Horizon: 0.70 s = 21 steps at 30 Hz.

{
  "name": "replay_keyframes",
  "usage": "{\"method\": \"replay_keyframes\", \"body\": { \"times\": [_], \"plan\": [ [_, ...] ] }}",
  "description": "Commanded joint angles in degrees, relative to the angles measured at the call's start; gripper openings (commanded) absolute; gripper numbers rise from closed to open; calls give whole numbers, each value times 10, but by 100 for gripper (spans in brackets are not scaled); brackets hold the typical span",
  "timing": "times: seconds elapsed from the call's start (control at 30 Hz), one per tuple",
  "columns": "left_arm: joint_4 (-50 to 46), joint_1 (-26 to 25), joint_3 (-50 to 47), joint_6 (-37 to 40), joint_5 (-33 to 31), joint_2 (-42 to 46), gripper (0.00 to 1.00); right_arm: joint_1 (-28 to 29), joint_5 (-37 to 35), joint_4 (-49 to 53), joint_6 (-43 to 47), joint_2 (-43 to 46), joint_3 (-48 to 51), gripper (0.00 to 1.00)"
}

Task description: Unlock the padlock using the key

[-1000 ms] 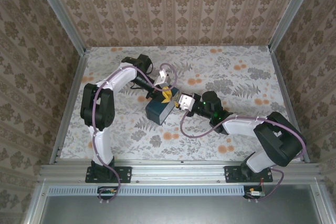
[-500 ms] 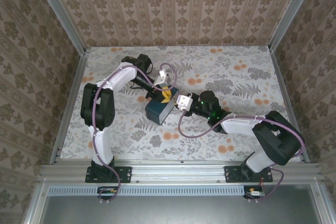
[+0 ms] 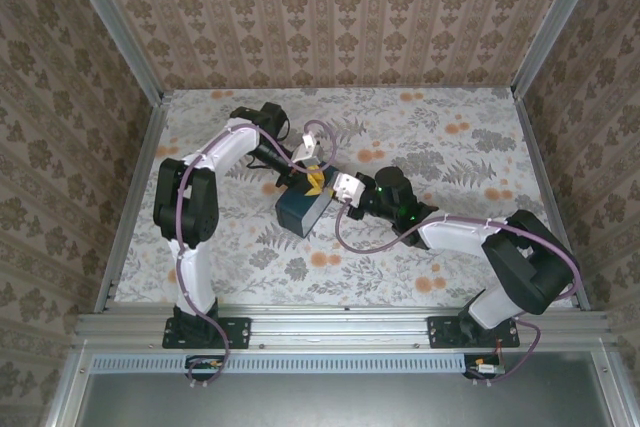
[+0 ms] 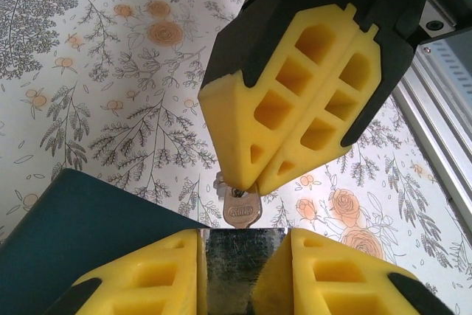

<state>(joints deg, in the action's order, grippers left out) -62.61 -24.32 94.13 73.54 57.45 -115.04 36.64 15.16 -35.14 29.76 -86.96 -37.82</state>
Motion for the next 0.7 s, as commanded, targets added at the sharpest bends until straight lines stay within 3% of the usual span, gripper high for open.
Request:
{"method": "replay_keyframes", "body": {
  "times": [0.0,0.17,0.33,0.43,0.53,0.67],
  "plan": [
    [9,-13,1,7,71,1,10,13,51,17,-64,13,-14,12],
    [-11,-14,10,20,69,-6,10,18,25,-5,-30,-13,-9,16],
    [-12,-14,8,21,67,-6,10,20,29,-9,-25,-33,-22,2],
    [-7,-14,5,20,64,-2,10,13,41,19,-43,-29,-30,0],
    [1,-14,1,20,61,4,10,-4,88,66,-103,-15,-46,0],
    [36,-13,-18,9,45,19,8,-43,190,165,-275,-19,-113,0]
  ]
}}
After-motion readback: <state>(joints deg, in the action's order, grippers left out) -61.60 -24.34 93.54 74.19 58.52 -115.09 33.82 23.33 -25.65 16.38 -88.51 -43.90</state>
